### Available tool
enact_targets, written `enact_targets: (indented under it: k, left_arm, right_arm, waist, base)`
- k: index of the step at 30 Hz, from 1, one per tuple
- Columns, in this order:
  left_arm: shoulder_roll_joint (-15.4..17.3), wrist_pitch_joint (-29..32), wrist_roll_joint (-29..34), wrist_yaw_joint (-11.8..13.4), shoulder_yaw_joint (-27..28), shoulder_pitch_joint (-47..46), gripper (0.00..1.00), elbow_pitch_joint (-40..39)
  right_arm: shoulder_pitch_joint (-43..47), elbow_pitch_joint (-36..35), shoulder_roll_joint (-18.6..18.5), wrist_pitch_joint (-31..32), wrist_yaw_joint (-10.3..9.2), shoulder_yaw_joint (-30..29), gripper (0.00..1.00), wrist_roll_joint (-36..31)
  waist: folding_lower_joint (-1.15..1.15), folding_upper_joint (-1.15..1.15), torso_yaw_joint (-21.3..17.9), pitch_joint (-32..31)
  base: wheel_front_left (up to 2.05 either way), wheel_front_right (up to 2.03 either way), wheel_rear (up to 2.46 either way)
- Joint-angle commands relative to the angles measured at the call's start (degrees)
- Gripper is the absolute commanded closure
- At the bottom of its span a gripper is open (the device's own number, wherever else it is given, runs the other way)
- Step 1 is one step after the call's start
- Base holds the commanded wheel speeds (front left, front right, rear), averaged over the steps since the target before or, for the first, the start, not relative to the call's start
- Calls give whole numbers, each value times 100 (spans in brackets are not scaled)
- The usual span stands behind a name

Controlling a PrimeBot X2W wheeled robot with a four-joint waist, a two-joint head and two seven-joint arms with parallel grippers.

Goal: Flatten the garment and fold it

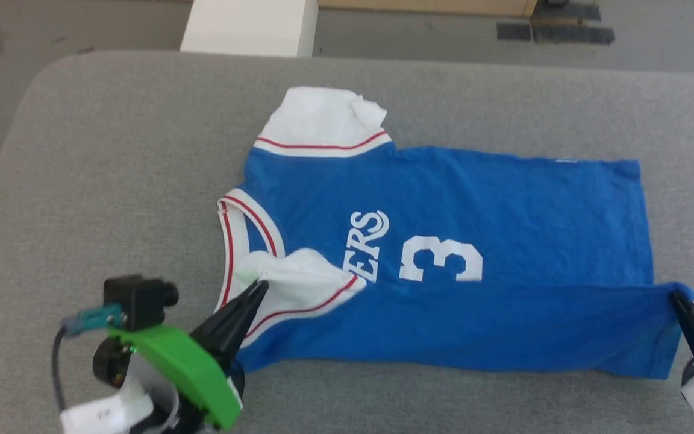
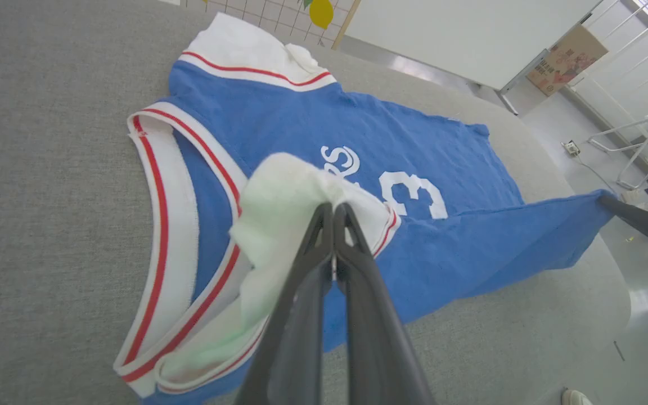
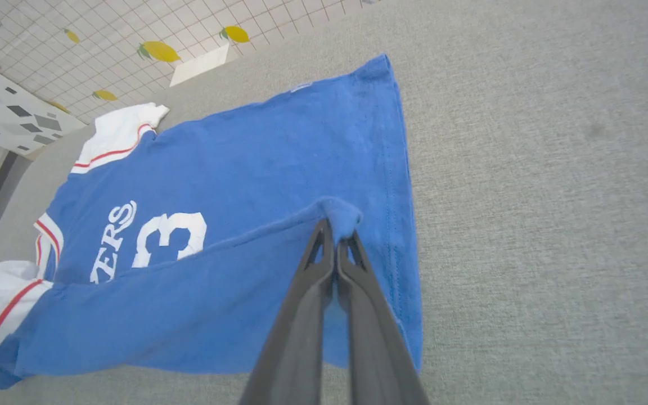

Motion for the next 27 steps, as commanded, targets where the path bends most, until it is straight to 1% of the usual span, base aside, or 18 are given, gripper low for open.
enact_targets:
  k: [1, 7, 11, 15, 21, 22, 23, 25, 27]
  left_arm:
    - [-26, 40, 58, -97, -46, -255, 100, 203]
    - [-182, 114, 165, -288, -260, -926, 100, 1295]
    - [-220, 261, 230, -376, -446, -1198, 100, 1916]
    - [-284, 332, 263, -445, -591, -1388, 100, 2381]
    - [-394, 240, 257, -511, -673, -1546, 100, 2778]
    - [-409, 222, 247, -518, -675, -1559, 100, 2811]
    - [-432, 197, 221, -522, -665, -1565, 100, 2841]
    - [-446, 149, 192, -509, -628, -1567, 100, 2858]
    - [-447, 31, 189, -473, -558, -1551, 100, 2804]
  right_arm:
    - [-180, 144, -50, -82, -8, 28, 100, -100]
    - [-607, 871, -213, -264, -8, 219, 100, -305]
    - [-806, 1294, -306, -225, -8, 378, 100, -392]
    - [-958, 1698, -386, -146, -8, 465, 100, -466]
    - [-1130, 2142, -404, -138, -8, 497, 99, -494]
    - [-1152, 2189, -408, -154, -8, 499, 91, -494]
    - [-1171, 2239, -408, -158, -8, 497, 69, -488]
    - [-1210, 2264, -402, -175, -8, 474, 0, -461]
    - [-1228, 2207, -409, -172, -8, 442, 0, -432]
  waist:
    - [0, 0, -27, 259]
    - [0, 0, 0, 391]
    - [0, 0, -12, 459]
    - [0, 0, -10, 510]
    - [0, 0, 5, 593]
    - [0, 0, 9, 600]
    - [0, 0, 14, 603]
    - [0, 0, 21, 593]
    - [0, 0, 28, 550]
  base:
    - [0, 0, 0]
    - [0, 0, 0]
    - [0, 0, 0]
    - [0, 0, 0]
    - [0, 0, 0]
    - [0, 0, 0]
    - [0, 0, 0]
    - [0, 0, 0]
    - [0, 0, 0]
